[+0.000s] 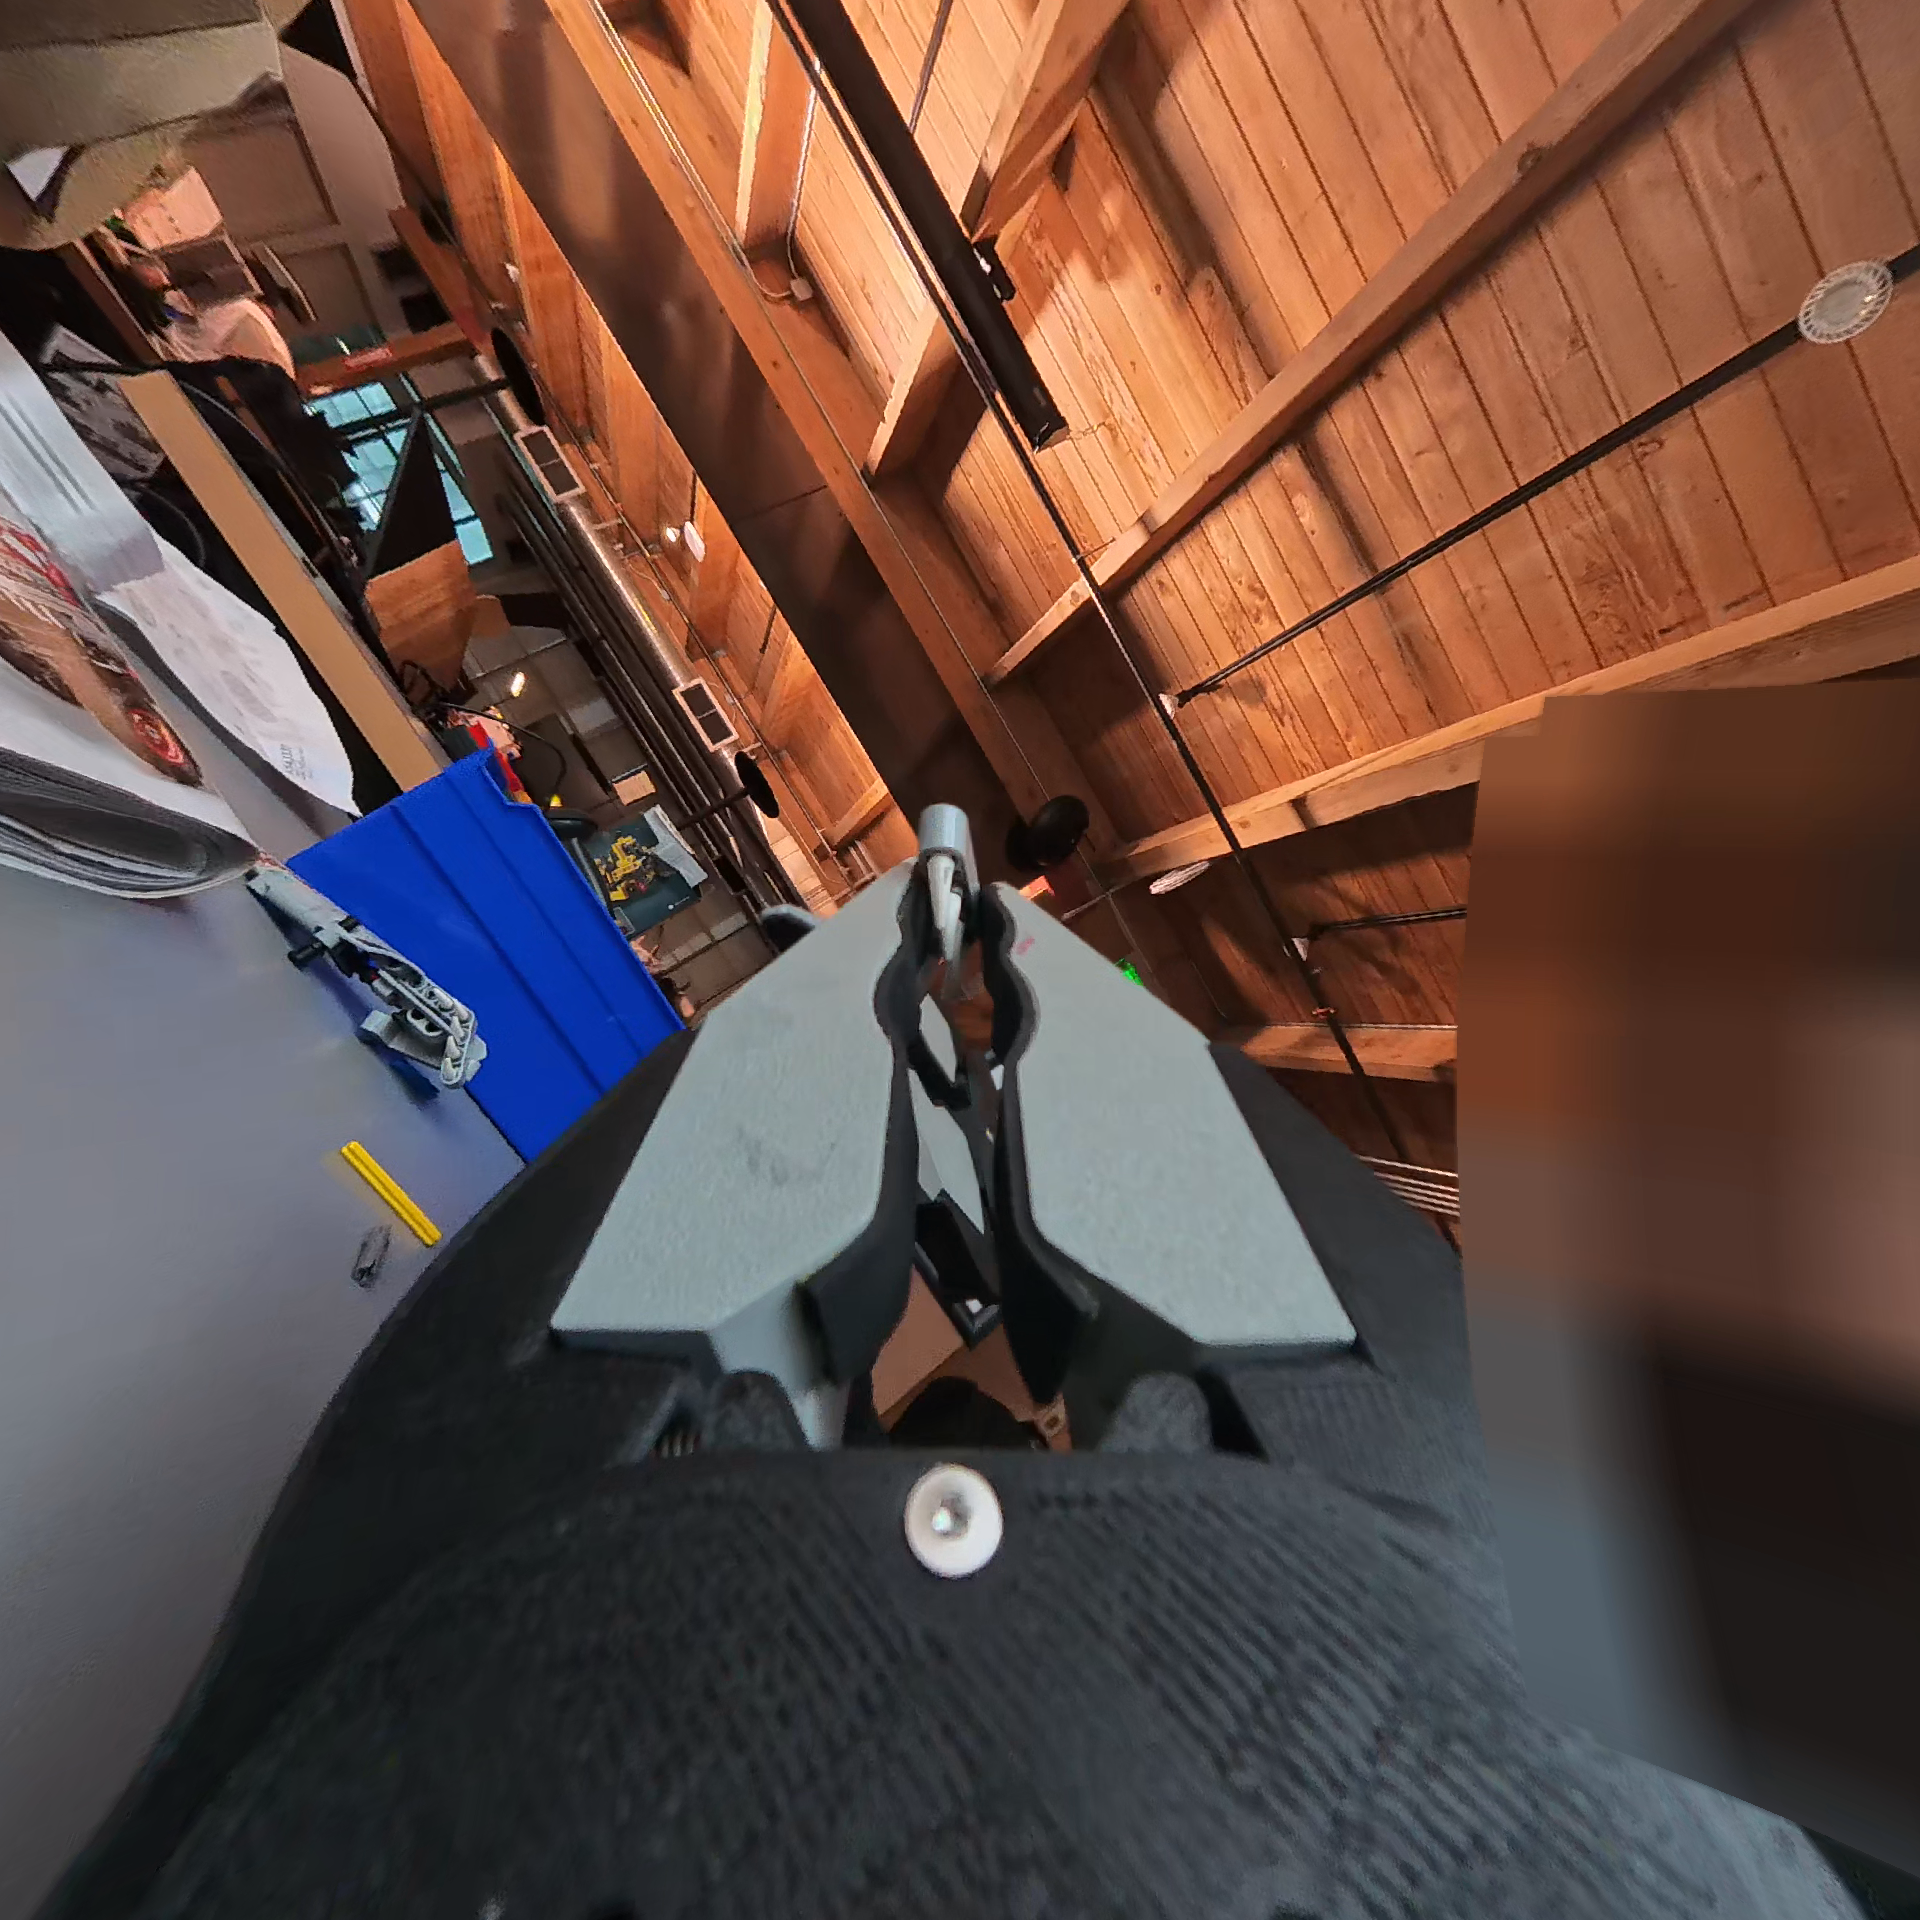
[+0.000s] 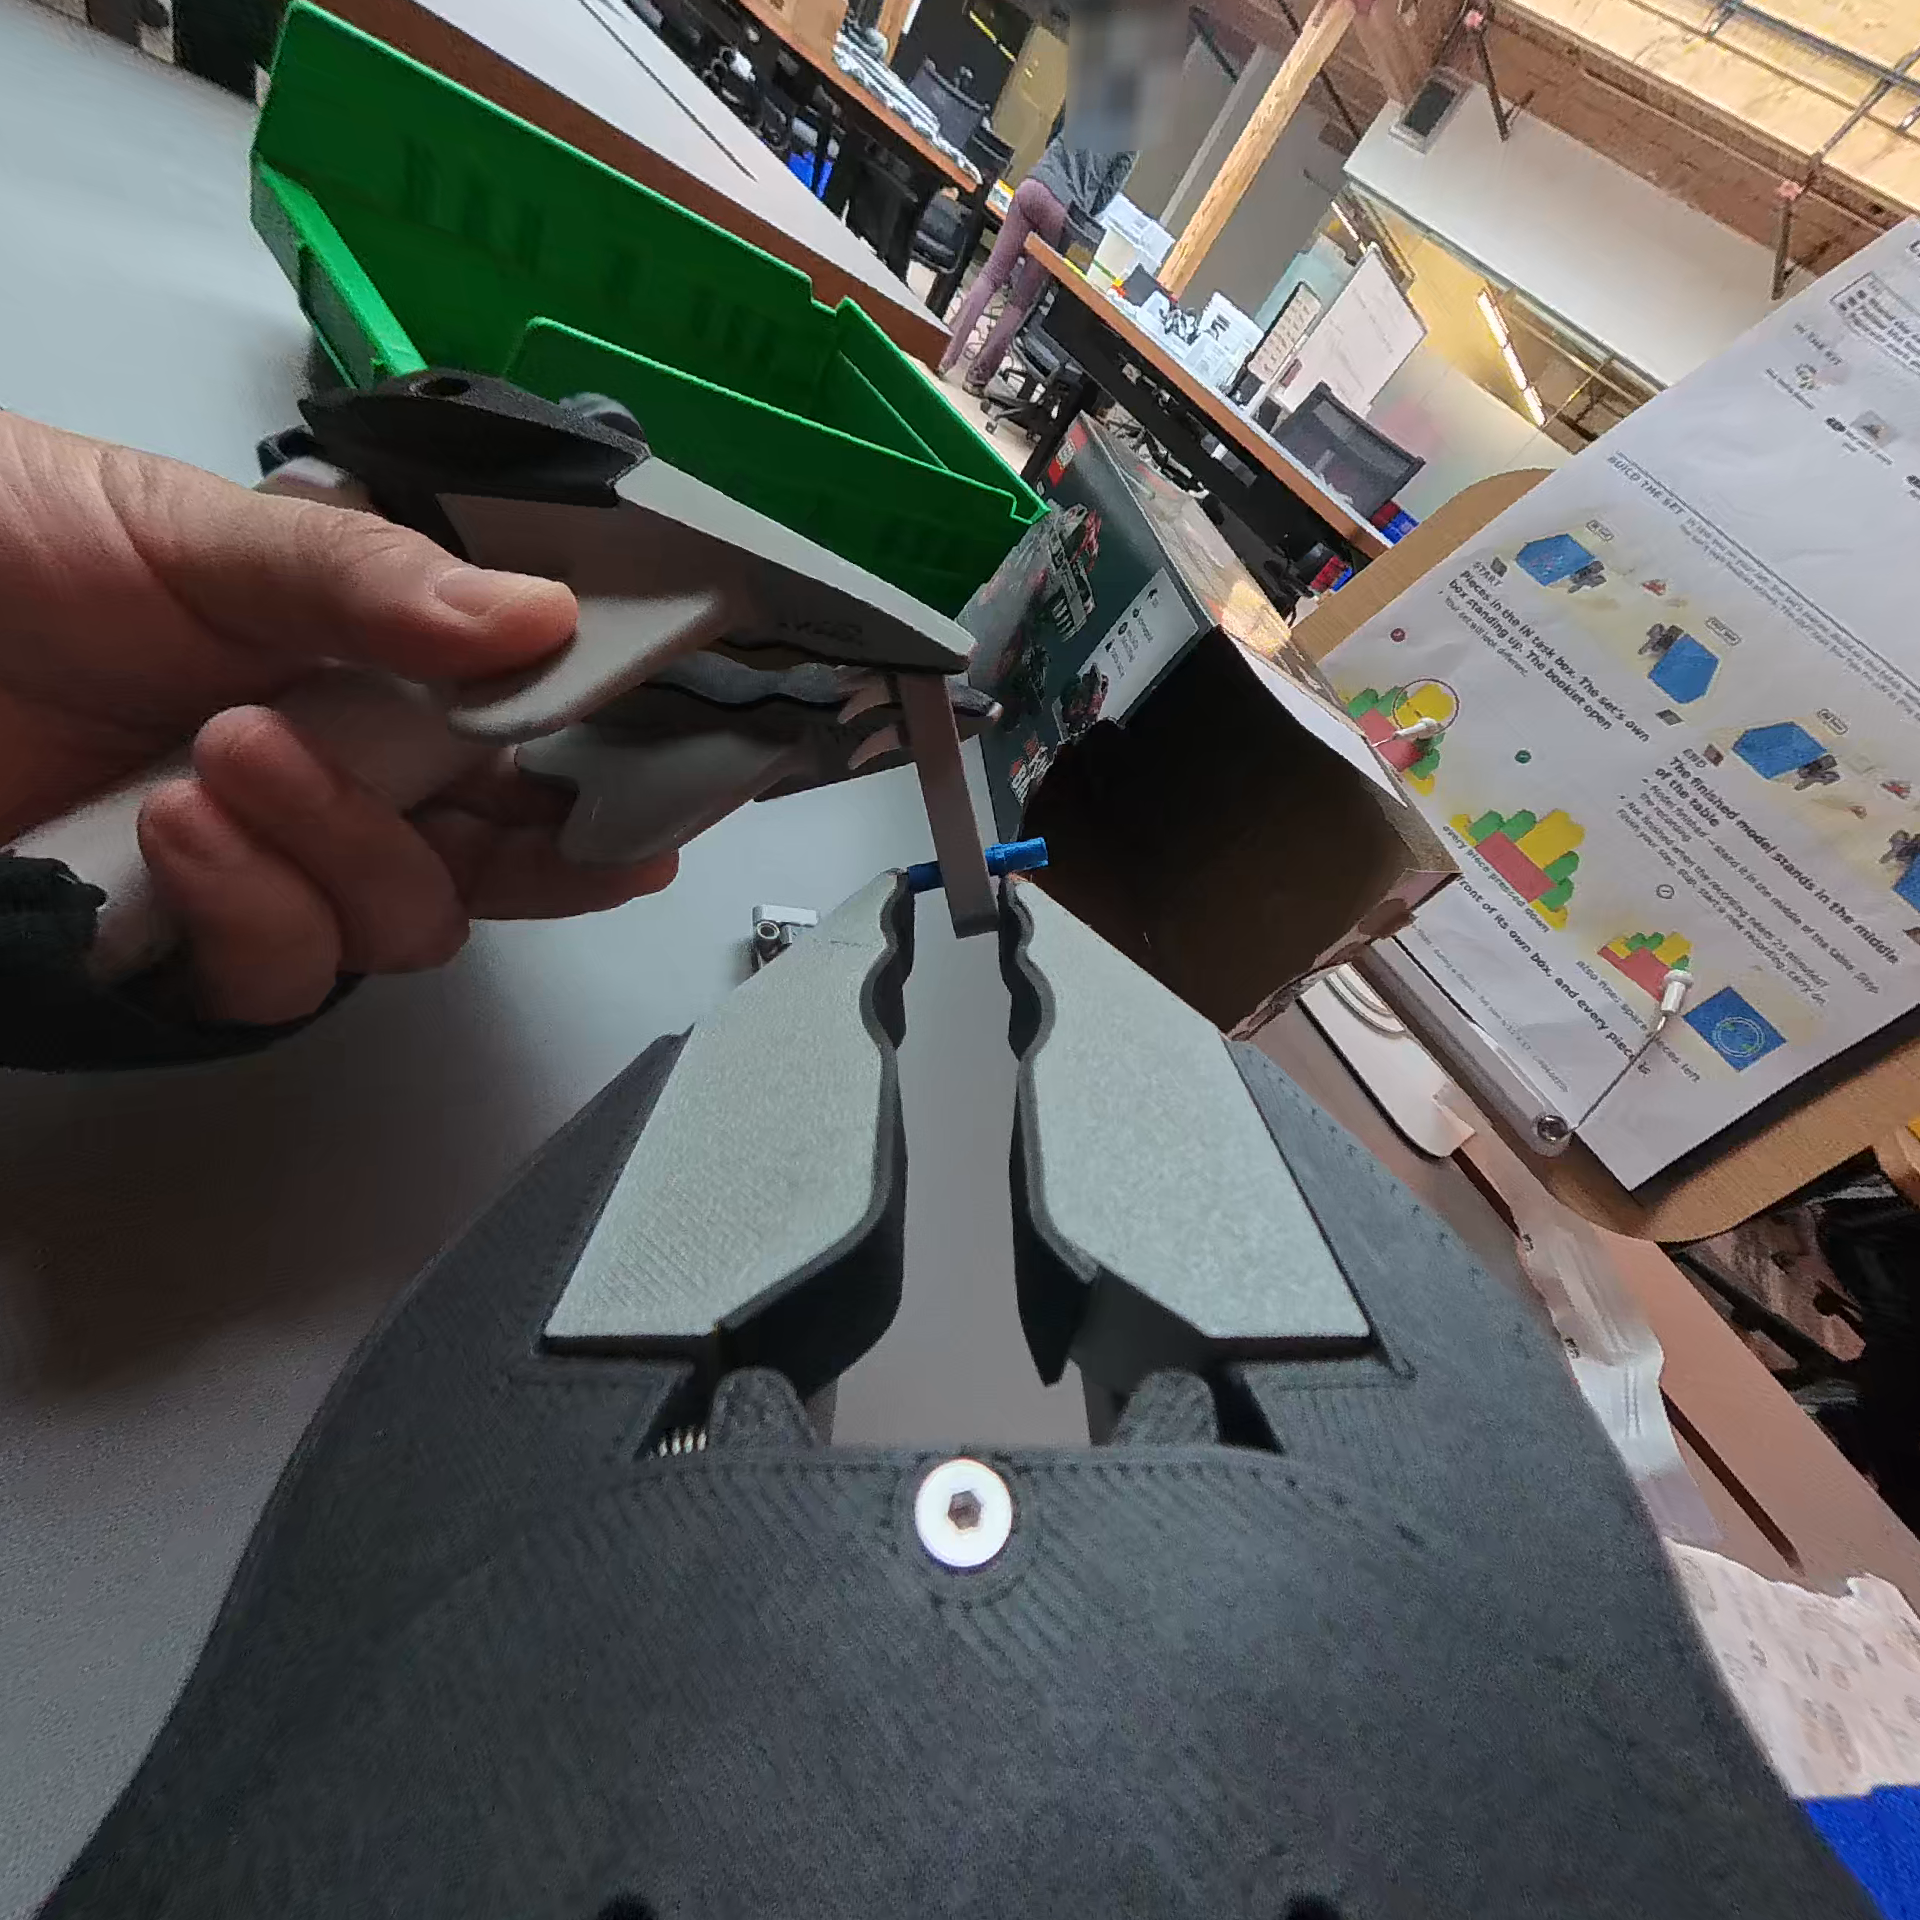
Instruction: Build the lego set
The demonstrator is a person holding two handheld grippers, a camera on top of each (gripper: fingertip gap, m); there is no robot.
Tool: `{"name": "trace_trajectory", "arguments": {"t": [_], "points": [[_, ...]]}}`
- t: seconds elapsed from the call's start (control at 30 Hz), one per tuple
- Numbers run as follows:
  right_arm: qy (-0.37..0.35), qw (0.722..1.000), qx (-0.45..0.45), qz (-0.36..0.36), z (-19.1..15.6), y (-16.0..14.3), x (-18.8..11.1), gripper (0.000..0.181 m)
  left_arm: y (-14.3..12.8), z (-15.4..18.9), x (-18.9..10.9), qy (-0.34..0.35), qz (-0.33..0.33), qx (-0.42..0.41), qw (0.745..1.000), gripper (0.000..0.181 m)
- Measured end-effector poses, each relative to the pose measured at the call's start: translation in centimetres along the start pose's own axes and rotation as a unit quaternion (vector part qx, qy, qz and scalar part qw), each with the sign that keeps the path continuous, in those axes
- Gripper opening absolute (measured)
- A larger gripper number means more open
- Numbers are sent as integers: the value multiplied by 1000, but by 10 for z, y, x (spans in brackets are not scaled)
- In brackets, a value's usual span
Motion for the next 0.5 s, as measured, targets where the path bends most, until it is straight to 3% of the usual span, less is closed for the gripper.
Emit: {"name": "trace_trajectory", "arguments": {"t": [0.27, 0.43, 0.5], "points": [[17, 1000, 21, -10, -2, -4, 3, 6, -2, 0, -1, 13, 6, 17, 1000, 6], [87, 990, 109, 32, -4, -11, 2, 11, 2, -7, -2, 4, -6, -5, 1000, 5], [129, 972, 185, 66, -1, -14, -1, 16, 1, -7, -1, 2, -21, 21, 1000, 5]]}}
Point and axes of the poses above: each gripper's, where its closed fingertips meet, x out along the fingers, y out of its top, z = x × y across the jaws, the point moved 3 cm from there along -x, back along the fingers, and after that the axes turned 9 degrees about y, right-handed, at the moved point
